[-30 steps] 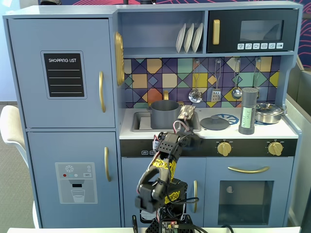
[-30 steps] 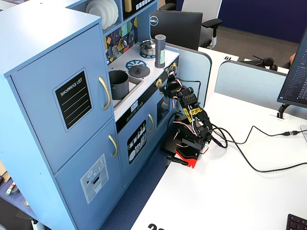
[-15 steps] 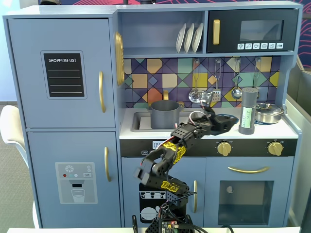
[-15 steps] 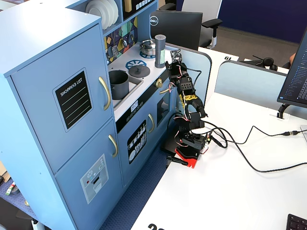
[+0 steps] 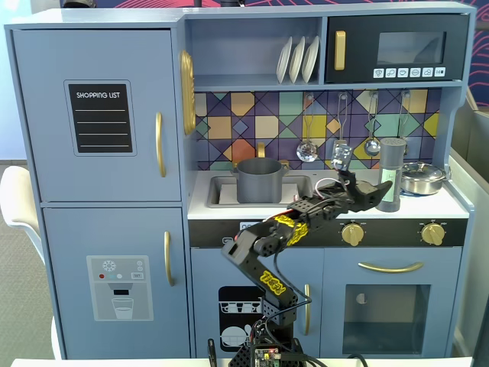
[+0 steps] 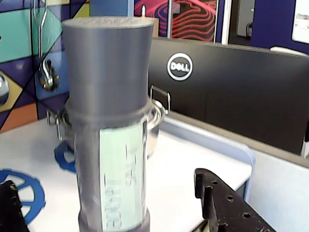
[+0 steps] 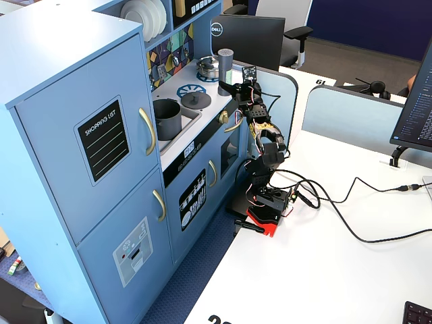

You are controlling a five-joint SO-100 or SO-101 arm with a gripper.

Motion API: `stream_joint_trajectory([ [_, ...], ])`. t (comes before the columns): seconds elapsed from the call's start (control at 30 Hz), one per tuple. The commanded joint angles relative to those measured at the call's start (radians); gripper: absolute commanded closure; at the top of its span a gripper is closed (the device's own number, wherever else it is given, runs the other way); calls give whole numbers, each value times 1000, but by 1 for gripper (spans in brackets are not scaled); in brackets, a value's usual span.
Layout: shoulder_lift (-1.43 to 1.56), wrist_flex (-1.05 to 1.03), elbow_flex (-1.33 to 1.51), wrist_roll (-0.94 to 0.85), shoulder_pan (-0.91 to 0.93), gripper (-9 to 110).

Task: Put salt in the gray recipient

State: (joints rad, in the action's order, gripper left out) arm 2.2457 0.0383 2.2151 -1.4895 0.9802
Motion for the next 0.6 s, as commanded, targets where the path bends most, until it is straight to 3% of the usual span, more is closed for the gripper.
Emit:
stream_joint_trajectory([
  [0.0,-107,61,-147,-12,-12,48],
  [0.57,-540,118,-537,-60,-51,51],
])
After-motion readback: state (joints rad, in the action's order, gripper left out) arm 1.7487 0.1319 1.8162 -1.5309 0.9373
